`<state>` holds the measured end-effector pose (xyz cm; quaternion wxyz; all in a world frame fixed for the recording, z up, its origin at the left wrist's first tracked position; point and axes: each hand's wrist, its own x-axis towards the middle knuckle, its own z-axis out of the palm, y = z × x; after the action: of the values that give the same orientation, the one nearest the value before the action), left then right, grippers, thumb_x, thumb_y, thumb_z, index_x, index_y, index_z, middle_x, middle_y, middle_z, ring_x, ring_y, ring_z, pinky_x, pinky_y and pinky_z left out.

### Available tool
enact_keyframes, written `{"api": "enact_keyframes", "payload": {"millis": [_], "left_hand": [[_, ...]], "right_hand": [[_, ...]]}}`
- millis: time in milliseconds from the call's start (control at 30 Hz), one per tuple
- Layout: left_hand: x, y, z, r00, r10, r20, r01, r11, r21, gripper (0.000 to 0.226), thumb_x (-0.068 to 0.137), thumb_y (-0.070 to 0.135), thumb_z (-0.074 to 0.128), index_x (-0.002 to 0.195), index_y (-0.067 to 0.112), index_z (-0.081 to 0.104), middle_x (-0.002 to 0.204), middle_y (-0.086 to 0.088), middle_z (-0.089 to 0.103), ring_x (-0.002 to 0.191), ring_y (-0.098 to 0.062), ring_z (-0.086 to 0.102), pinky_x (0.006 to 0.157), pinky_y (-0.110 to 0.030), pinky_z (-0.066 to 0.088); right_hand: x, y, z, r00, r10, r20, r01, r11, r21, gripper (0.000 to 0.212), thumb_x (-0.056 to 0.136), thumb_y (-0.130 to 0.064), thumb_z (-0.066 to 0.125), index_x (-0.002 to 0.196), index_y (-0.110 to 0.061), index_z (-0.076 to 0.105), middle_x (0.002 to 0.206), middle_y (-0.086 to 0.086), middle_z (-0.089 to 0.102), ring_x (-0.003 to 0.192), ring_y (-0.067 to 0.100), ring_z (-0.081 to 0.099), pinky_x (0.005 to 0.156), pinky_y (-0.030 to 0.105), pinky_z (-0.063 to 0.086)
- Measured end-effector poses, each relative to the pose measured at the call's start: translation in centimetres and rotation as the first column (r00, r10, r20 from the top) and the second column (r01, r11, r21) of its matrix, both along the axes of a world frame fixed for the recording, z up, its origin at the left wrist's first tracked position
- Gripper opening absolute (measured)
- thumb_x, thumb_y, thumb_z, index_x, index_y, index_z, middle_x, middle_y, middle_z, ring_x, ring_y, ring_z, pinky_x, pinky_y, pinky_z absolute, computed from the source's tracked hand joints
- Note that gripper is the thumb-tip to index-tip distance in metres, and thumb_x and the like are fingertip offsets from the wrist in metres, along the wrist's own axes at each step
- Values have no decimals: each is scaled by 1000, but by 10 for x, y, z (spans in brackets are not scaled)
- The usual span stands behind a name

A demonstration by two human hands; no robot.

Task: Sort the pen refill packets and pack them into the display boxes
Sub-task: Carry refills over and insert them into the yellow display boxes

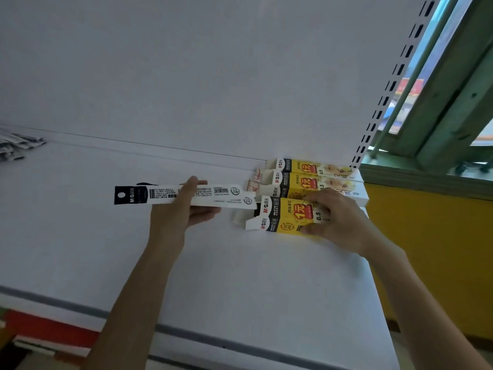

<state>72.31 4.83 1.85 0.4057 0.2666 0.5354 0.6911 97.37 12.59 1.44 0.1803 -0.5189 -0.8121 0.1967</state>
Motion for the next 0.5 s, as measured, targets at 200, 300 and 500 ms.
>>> {"api": "enact_keyframes", "payload": {"millis": [200, 300, 500], "left_hand": [[12, -1, -1, 999, -47, 5, 47, 998, 43, 14, 87, 15, 61, 86, 1, 59, 70, -9, 71, 59, -22, 69, 49, -22, 54], [11, -3, -2, 996, -89, 11, 88, 993, 72, 17, 84, 19, 61, 87, 3, 58, 70, -5, 72, 60, -19, 69, 49, -20, 53], [9, -8, 5, 996, -80, 29, 76, 990, 118, 32, 63, 34, 67, 81, 8, 58, 66, 1, 72, 59, -15, 69, 51, -19, 54]], "right_hand": [[5, -4, 0, 997, 37, -61, -35, 998, 44, 65, 66, -23, 81, 125, -21, 55, 114, -11, 50, 105, 13, 49, 93, 26, 38], [8, -6, 2, 990, 54, -133, -48, 998, 47, 64, 64, -17, 83, 122, -20, 57, 110, -12, 50, 100, 11, 51, 86, 20, 39], [11, -7, 4, 972, 58, -230, -58, 998, 3, 63, 63, -10, 83, 120, -20, 58, 99, -20, 49, 89, -4, 52, 71, -1, 37]]}}
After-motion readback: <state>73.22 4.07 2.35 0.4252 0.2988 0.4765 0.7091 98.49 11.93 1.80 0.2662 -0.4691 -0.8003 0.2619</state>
